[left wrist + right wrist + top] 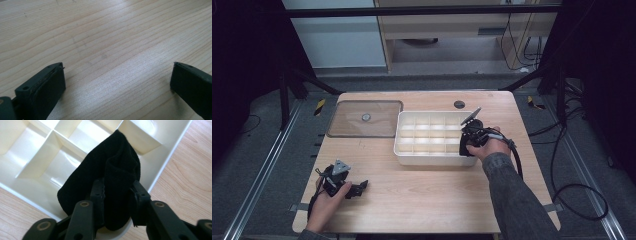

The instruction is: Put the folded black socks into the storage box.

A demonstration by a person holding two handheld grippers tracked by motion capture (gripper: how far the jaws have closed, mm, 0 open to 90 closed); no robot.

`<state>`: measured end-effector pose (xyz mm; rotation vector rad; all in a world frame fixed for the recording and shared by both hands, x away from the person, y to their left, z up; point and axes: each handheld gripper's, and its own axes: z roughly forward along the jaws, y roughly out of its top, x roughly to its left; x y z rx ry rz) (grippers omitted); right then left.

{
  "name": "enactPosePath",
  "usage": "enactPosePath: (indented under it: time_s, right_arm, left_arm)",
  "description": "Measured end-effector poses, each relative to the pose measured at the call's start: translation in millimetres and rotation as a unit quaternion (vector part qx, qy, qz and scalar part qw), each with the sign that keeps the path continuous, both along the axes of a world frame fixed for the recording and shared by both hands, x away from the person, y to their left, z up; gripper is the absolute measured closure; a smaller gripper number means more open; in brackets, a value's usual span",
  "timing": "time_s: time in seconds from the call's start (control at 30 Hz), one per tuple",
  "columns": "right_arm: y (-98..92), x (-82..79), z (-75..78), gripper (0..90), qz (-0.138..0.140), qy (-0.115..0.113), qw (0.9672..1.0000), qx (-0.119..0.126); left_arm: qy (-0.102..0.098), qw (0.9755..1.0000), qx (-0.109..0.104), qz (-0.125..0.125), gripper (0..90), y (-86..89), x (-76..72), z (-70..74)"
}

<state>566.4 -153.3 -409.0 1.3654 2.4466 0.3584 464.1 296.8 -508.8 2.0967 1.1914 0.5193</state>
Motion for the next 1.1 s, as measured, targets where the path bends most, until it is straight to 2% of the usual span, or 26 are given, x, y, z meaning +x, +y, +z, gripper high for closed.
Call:
enactPosePath:
  time_s: [0.13,0.53,0.67,0.83,0.93,1.1]
  right_arm:
    - [-2.7,-3.3,7.3,57.8,-0.003,-0.013,0.9998,0.013]
    - [-20.0,-13.1,38.6,42.2,-0.018,-0.037,0.9976,0.056]
    - [-26.9,-12.7,44.2,32.3,-0.021,-0.034,0.9963,0.076]
    - [-34.0,-12.3,49.5,26.4,-0.025,-0.041,0.9955,0.081]
    - [-38.2,-11.5,55.3,22.9,-0.03,-0.051,0.9942,0.09]
    - [-42.3,-8.3,66.8,17.4,-0.041,-0.054,0.9923,0.104]
  left_arm:
    - [0.0,1.0,0.001,-0.001,0.0,0.1,0.2,0.0]
    - [0.0,1.0,-0.001,0.0,0.0,-0.2,0.2,-0.1]
    - [0.0,1.0,-0.001,0.0,0.0,-0.2,0.2,0.0]
    - [0.0,1.0,-0.001,0.001,0.0,-0.2,0.2,0.0]
    - [-0.001,1.0,0.0,0.0,0.0,-0.1,0.3,0.0]
    - [0.0,1.0,0.0,-0.001,0.0,0.0,0.3,0.0]
